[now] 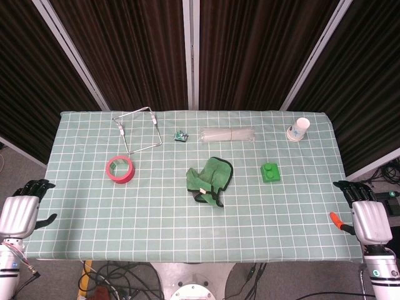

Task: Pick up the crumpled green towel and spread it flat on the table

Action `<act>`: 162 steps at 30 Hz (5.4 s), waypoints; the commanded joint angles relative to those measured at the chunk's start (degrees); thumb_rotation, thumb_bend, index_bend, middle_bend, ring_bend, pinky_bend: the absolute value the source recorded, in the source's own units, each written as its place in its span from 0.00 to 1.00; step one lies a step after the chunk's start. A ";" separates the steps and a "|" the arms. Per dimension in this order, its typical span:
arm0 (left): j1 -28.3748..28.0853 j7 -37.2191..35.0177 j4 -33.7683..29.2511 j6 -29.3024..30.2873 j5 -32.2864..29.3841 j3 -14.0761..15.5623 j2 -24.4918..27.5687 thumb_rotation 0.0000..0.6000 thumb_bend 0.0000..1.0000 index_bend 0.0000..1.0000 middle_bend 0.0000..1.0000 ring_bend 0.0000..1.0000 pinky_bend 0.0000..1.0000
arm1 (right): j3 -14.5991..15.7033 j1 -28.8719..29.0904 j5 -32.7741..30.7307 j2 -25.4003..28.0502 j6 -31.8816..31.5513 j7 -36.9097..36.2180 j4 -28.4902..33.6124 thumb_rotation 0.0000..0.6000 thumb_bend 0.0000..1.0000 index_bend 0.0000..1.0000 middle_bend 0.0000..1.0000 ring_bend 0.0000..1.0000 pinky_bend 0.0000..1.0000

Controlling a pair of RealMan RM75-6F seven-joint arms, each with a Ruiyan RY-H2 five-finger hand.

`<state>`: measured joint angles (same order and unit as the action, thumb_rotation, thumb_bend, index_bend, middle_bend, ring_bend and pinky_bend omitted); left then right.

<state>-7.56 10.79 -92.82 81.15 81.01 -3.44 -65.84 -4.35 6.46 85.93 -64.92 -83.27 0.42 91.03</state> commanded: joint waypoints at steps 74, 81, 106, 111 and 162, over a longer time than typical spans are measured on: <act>3.03 -4.76 3.55 2.33 -1.20 0.38 0.16 1.00 0.05 0.26 0.24 0.19 0.33 | -3.27 46.75 7.26 -39.87 33.28 0.47 -35.55 1.00 0.18 0.38 0.17 0.03 0.12; 3.28 -5.45 4.08 2.36 -1.31 0.33 0.12 1.00 0.05 0.26 0.24 0.19 0.33 | -2.62 47.99 7.68 -42.25 31.52 -0.43 -37.83 1.00 0.20 0.40 0.20 0.07 0.13; -3.11 -12.87 5.51 -2.89 2.50 -2.42 0.06 1.00 0.05 0.26 0.24 0.19 0.33 | -11.11 52.50 2.37 -34.77 27.97 -2.61 -28.57 1.00 0.52 0.81 0.40 0.23 0.22; -7.23 -16.04 7.44 -6.84 1.63 -4.55 -2.24 1.00 0.05 0.26 0.24 0.19 0.33 | -15.78 54.57 -1.69 -29.01 30.69 -0.18 -21.96 1.00 0.52 0.81 0.40 0.23 0.22; -28.34 -4.41 13.92 -26.23 -32.88 -12.51 -25.26 0.27 0.00 0.27 0.24 0.19 0.37 | -22.82 76.74 -44.01 -43.53 30.68 37.50 -29.92 1.00 0.52 0.79 0.39 0.22 0.22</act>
<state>-35.55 5.58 -79.53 54.53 48.87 -16.24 -90.36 -27.21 82.95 42.19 -108.11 -52.35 37.58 61.37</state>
